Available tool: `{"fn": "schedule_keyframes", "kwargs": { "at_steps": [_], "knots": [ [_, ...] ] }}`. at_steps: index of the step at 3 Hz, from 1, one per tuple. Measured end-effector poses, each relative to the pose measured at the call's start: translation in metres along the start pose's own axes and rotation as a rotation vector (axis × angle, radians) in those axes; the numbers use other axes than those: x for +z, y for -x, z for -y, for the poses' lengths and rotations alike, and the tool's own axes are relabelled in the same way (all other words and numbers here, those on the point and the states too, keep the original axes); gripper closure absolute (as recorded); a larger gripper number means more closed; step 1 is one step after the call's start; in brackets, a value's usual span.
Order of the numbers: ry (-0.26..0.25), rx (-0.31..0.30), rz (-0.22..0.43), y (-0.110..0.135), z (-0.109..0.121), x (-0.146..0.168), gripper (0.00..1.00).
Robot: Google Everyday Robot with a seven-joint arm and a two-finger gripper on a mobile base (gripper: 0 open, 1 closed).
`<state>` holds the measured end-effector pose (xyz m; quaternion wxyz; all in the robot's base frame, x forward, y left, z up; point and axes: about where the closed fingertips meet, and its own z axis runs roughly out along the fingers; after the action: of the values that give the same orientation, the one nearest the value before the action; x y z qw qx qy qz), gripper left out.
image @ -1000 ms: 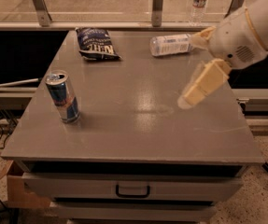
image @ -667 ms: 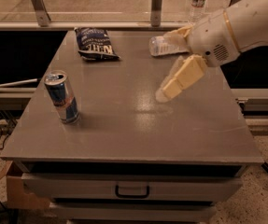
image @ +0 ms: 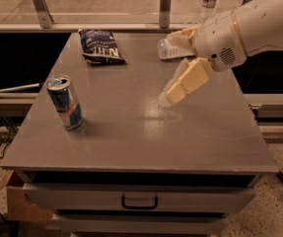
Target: Knock redbull can over
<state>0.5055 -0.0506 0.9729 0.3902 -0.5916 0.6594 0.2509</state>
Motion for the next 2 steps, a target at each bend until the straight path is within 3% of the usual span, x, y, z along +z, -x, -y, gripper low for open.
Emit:
{"fn": "schedule_keyframes", "kwargs": {
  "at_steps": [2],
  "knots": [
    [0.134,-0.091,0.225,0.05,-0.001,0.076,0.0]
  ]
}}
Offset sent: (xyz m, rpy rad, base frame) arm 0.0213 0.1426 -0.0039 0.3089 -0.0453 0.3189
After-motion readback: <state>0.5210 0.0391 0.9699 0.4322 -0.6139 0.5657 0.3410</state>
